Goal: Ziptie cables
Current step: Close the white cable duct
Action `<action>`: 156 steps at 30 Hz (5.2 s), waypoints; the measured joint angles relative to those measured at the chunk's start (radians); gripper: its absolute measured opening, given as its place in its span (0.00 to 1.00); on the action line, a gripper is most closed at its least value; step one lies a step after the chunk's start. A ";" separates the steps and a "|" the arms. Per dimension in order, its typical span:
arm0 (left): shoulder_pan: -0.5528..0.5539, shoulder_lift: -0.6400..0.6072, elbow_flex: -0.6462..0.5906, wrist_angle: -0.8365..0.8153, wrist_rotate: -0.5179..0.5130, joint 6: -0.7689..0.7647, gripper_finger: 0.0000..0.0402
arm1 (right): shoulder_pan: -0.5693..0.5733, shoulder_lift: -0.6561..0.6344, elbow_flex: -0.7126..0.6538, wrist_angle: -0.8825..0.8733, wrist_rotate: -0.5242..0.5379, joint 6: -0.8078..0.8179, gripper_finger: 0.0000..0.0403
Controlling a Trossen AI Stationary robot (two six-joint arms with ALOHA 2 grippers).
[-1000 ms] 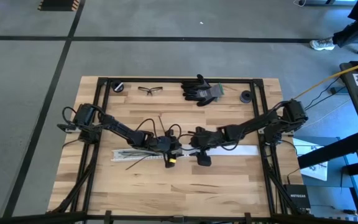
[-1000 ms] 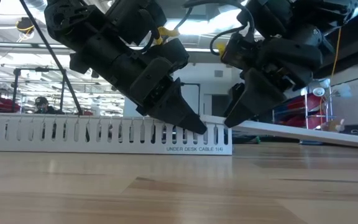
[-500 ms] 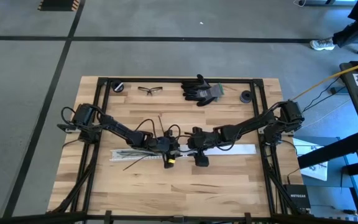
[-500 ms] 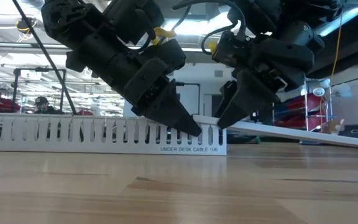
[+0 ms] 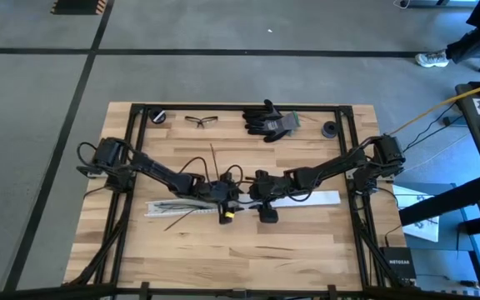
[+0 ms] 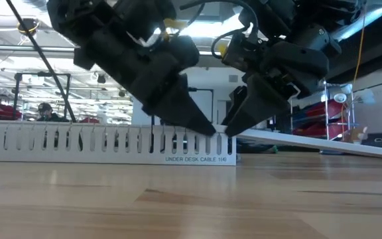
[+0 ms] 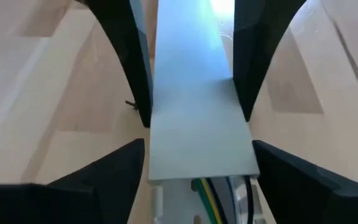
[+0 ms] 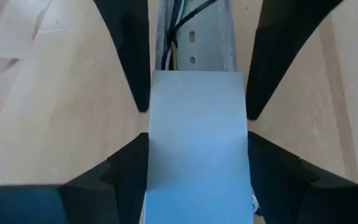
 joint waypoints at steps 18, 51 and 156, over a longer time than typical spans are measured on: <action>-0.001 -0.042 0.003 -0.118 -0.097 -0.062 0.70 | -0.001 -0.002 -0.005 -0.009 -0.012 0.005 0.53; -0.002 -0.020 -0.001 -0.168 -0.062 -0.100 0.70 | -0.015 0.044 0.015 0.063 -0.087 0.013 0.67; -0.076 -0.089 -0.025 -0.192 -0.090 -0.125 0.42 | -0.013 0.065 0.172 -0.203 -0.071 -0.021 0.56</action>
